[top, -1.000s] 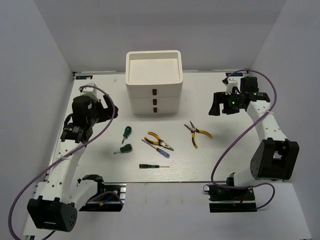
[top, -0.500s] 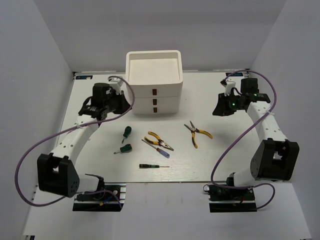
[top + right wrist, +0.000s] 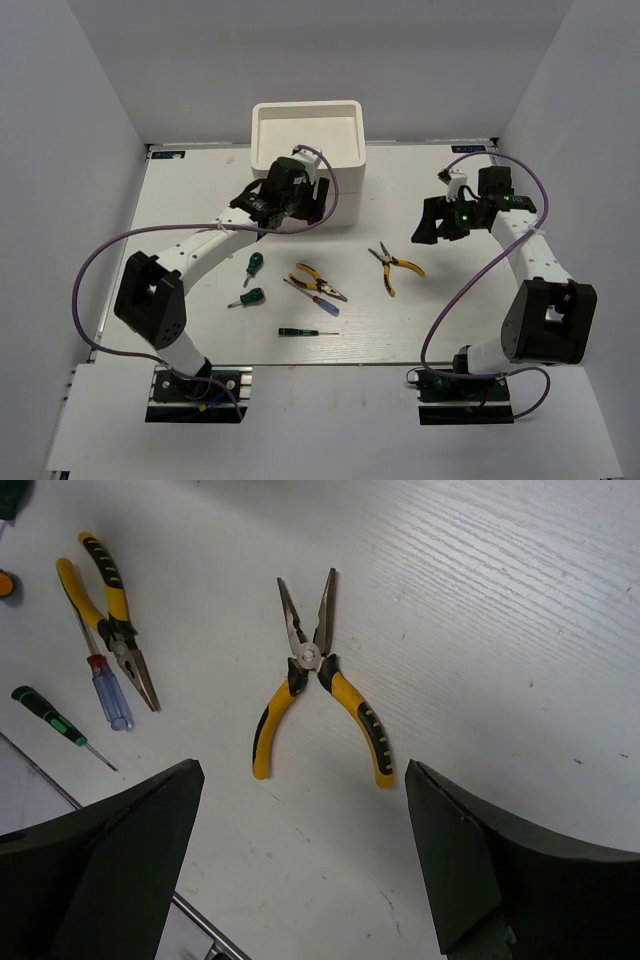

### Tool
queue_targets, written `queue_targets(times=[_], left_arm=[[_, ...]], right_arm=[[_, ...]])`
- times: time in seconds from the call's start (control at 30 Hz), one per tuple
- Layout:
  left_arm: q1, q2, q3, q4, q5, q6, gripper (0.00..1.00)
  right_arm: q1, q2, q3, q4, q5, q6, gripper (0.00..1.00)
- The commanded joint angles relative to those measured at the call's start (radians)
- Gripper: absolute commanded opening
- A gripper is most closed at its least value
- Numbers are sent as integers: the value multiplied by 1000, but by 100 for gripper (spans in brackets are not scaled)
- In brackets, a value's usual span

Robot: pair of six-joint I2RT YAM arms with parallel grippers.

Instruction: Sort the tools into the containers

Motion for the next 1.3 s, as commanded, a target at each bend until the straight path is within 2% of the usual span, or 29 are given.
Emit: queue_targets(times=[0.0, 0.13, 0.3, 0.63, 0.8, 1.1, 1.17, 1.23, 1.27], left_arm=[[-43, 14, 78, -1, -209, -12, 85], [-76, 46, 116, -11, -327, -49, 85], [-105, 92, 179, -54, -430, -93, 79], [-123, 126, 239, -55, -520, -147, 65], [-123, 126, 217, -32, -560, -147, 64], [-103, 135, 196, 29, -549, -156, 58], [-103, 147, 196, 29, -549, -166, 54], [-103, 169, 206, 29, -540, -166, 45], [-103, 169, 217, 29, -540, -166, 37]], right_arm=[[-1, -35, -12, 36, -38, 20, 88], [-3, -39, -26, 53, -46, 26, 88], [-1, -35, -24, 66, -52, 29, 88], [-3, -38, -32, 63, -54, 25, 88], [-4, -42, -41, 59, -57, 20, 88], [-7, -42, -38, 56, -55, 10, 88], [-6, -38, -40, 58, -54, 8, 88], [-7, -39, -41, 58, -54, 6, 88], [-6, -38, -43, 55, -52, 2, 88]])
